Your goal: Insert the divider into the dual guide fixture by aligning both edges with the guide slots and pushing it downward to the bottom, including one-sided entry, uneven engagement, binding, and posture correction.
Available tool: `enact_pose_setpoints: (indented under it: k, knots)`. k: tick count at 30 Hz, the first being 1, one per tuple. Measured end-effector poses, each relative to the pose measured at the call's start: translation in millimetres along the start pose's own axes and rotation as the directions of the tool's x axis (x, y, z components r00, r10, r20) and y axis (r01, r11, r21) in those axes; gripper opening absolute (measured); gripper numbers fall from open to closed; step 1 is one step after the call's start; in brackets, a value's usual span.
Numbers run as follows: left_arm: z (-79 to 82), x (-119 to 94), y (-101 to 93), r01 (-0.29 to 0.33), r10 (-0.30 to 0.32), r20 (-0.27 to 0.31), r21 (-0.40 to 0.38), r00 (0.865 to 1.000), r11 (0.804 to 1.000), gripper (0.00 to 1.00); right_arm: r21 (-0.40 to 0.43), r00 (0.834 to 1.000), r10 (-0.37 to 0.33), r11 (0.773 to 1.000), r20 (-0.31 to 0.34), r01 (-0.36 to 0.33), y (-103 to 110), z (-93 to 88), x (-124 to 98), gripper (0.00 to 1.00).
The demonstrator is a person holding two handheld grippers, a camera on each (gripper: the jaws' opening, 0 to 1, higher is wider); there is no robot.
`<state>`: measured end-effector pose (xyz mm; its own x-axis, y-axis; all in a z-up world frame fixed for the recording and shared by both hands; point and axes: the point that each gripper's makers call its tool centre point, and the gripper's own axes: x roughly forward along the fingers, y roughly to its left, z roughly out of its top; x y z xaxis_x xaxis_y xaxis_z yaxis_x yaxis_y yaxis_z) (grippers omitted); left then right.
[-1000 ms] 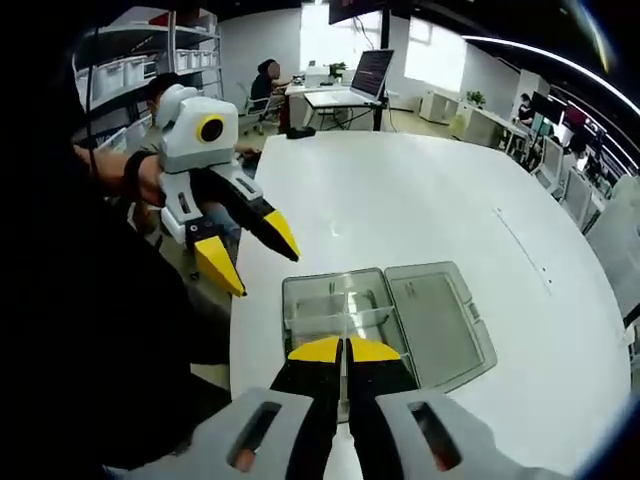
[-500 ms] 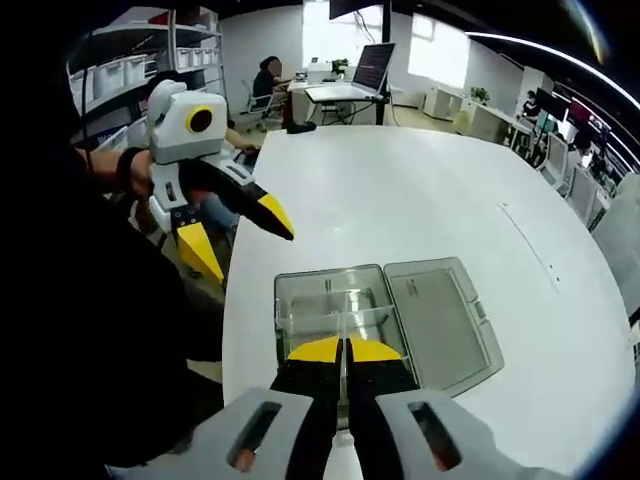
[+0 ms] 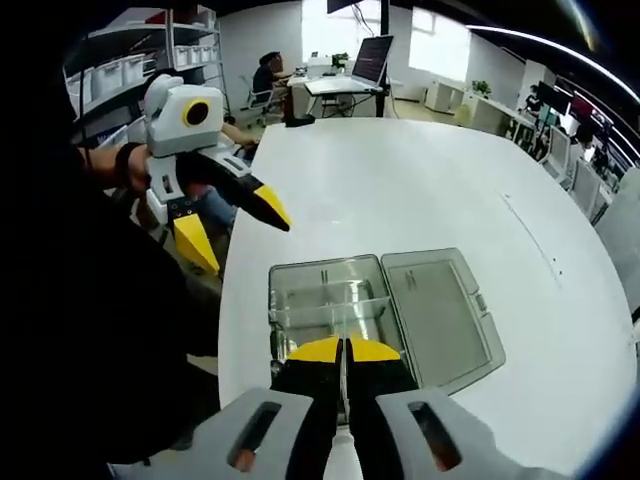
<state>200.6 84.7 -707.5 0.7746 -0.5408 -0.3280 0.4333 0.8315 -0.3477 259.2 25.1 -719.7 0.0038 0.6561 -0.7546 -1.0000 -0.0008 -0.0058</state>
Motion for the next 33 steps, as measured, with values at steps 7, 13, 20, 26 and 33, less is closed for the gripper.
enact_pose_setpoints:
  k: [7,13,20,26,33]
  knots:
    - [-0.9,2.2,2.2,0.004,-0.004,-0.01,-0.005,1.0,1.0,0.45,0.009,1.0,0.012,1.0,-0.022,-0.012,0.7,-4.5,1.2,0.0]
    - [-0.6,2.4,8.0,0.001,-0.001,-0.007,-0.009,1.0,1.0,0.45,0.016,1.0,0.012,1.0,-0.027,-0.012,1.8,-2.9,-0.8,0.0]
    - [4.5,6.8,10.1,0.006,-0.006,0.002,-0.015,1.0,1.0,0.45,0.014,0.999,0.01,1.0,-0.046,-0.01,2.2,-5.7,-1.1,0.0]
    - [5.2,9.3,9.2,0.01,-0.01,0.002,-0.014,1.0,1.0,0.45,0.02,0.999,0.02,1.0,-0.044,-0.019,1.9,-5.4,-0.5,0.0]
    - [7.3,10.2,10.2,0.006,-0.006,0.007,-0.017,1.0,1.0,0.45,0.002,0.998,0.025,1.0,-0.06,-0.025,3.3,-8.4,2.6,0.0]
